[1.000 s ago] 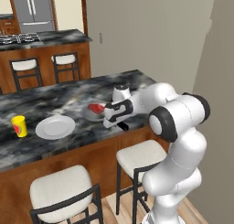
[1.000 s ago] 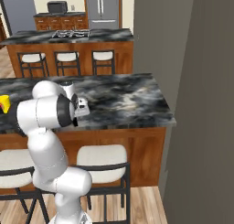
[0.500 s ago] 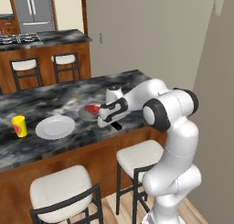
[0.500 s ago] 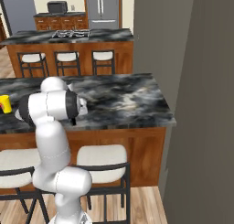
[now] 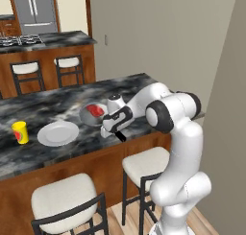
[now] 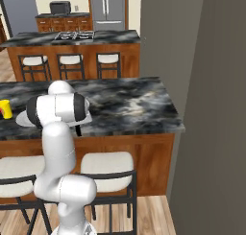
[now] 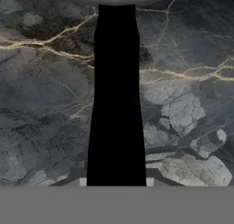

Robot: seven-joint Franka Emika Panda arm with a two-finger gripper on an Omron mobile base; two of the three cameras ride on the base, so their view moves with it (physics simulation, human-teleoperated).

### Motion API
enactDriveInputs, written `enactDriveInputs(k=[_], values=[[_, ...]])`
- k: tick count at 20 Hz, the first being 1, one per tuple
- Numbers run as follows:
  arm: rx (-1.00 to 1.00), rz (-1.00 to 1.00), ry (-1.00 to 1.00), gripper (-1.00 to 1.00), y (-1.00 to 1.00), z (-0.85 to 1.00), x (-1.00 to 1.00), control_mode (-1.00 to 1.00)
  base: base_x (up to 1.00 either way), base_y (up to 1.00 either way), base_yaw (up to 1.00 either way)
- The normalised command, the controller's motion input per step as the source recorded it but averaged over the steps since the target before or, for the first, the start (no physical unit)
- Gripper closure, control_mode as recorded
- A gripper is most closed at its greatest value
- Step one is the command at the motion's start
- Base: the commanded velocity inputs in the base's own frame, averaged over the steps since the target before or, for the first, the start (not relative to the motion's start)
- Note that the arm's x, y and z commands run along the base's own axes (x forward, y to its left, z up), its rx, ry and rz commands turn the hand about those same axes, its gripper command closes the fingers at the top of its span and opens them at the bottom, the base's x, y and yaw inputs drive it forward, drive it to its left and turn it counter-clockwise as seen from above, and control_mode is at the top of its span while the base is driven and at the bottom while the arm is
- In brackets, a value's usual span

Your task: Pick up the pan with the steak in it and place it on the dining table. Then place the steak on the plate.

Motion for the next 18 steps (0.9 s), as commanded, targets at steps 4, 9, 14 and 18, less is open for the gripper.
enactDriveInputs(k=[4, 9, 14, 18], values=[[0.0, 0.0, 0.0, 1.0, 0.0, -0.03, 0.02, -1.0, 0.0, 0.0, 0.0], [0.0, 0.0, 0.0, 1.0, 0.0, 0.0, 0.0, -1.0, 0.0, 0.0, 0.0], [0.01, 0.0, 0.0, -1.0, 0.0, 0.05, 0.0, -1.0, 0.0, 0.0, 0.0], [0.07, 0.0, 0.0, -1.0, -0.03, 0.29, -0.04, -1.0, 0.0, 0.0, 0.0]])
